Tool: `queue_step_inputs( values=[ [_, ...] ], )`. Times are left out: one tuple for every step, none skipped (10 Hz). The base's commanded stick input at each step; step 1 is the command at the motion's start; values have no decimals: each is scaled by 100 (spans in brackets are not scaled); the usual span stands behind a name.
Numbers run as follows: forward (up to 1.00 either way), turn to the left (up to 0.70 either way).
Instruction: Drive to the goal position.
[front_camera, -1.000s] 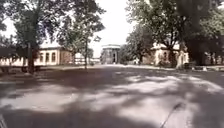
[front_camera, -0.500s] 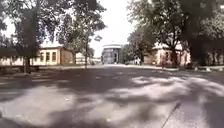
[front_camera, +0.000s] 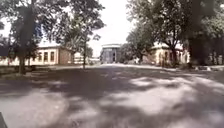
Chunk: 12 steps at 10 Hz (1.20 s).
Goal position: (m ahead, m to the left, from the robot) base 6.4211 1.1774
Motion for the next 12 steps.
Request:
queue_step_inputs(
  values=[
    [70, 0],
    [70, 0],
    [70, 0],
    [70, 0],
    [70, 0],
    [70, 0],
    [70, 0],
    [70, 0],
    [70, -10],
    [70, -31],
    [70, -35],
    [70, -35]
  ],
)
